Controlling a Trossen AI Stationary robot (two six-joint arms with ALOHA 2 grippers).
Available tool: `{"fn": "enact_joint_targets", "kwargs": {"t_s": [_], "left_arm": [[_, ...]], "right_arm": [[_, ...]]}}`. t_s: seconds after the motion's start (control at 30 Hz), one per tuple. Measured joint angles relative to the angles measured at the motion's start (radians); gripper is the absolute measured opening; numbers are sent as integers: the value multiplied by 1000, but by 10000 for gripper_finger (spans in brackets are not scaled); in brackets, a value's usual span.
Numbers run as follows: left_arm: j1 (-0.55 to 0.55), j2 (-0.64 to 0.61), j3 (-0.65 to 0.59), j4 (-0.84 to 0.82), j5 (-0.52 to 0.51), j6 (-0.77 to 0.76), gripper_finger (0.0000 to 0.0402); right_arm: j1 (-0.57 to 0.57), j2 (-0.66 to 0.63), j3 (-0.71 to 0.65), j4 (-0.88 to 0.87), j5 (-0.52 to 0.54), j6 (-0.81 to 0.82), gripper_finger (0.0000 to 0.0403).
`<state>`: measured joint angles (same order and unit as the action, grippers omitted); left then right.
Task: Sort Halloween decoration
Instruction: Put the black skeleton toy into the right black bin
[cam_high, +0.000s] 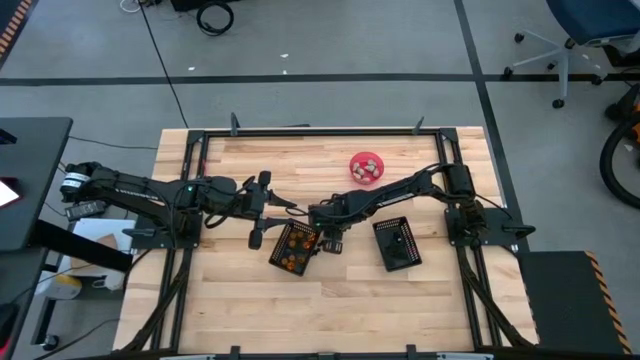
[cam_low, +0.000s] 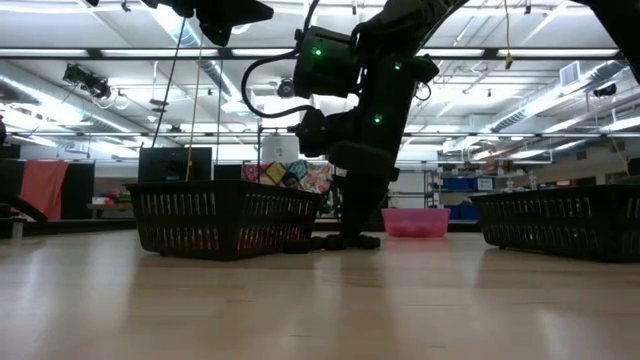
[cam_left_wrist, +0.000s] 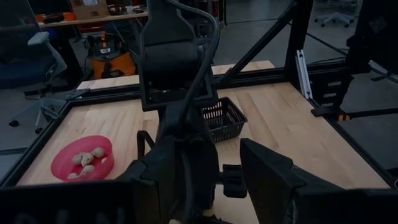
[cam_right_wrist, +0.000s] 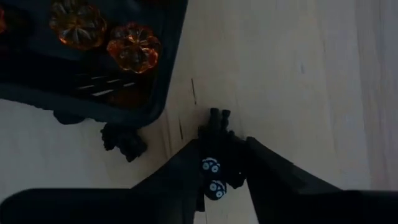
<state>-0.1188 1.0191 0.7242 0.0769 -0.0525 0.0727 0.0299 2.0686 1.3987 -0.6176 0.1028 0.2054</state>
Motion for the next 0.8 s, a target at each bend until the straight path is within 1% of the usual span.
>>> {"fn": "enact_joint_targets", "kwargs": {"t_s": [0.13,0.43,0.63,0.8], "left_arm": [[0,0,0,0,0,0,155],[0,0,0,0,0,-2,155],[0,0,0,0,0,-2,155],[0,0,0,4,0,-2,155]], "right_arm": [[-1,-10,0,-18,-1,0,101],[-6,-87,-5,-130,-8,6,90],[-5,-153,-4,-211,-11,27,76],[-4,-159,-3,-197,-10,27,78]]}}
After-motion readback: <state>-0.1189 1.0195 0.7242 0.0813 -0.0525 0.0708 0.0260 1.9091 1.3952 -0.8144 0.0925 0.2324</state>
